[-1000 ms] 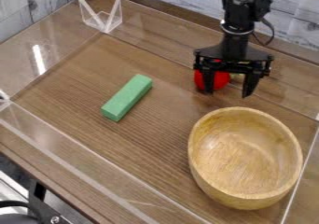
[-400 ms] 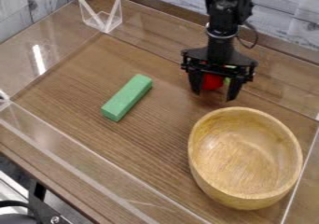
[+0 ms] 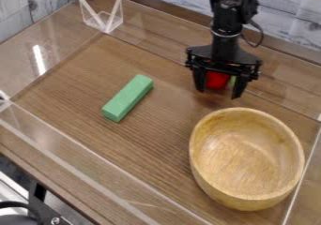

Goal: Move the red fruit to the left side of the table

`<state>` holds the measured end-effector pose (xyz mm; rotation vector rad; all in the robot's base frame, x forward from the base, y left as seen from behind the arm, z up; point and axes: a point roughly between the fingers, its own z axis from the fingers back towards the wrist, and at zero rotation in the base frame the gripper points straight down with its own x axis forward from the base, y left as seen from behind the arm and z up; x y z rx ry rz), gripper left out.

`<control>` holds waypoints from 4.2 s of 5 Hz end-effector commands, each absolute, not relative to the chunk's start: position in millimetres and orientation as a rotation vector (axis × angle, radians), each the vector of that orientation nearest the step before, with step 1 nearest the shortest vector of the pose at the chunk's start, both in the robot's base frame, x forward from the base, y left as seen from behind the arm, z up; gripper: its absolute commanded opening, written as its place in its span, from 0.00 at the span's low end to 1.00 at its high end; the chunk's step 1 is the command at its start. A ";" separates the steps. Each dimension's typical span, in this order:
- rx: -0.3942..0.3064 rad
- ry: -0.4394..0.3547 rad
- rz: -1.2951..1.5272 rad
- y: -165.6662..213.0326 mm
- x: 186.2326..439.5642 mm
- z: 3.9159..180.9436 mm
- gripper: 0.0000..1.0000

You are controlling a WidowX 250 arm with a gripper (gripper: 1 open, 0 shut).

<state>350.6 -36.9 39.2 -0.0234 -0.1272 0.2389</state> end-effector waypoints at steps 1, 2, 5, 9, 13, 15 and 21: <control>-0.025 -0.217 0.326 -50.3 367.6 67.0 1.00; -0.012 -0.229 0.427 -57.5 370.8 70.4 1.00; 0.014 -0.226 0.687 -36.3 377.0 82.2 1.00; 0.032 -0.205 0.662 -27.4 366.6 39.3 0.00; -0.049 -0.312 0.605 15.3 336.8 145.4 0.00; 0.005 -0.325 0.554 79.8 304.2 145.5 0.00; 0.191 -0.281 0.547 194.5 314.9 88.2 1.00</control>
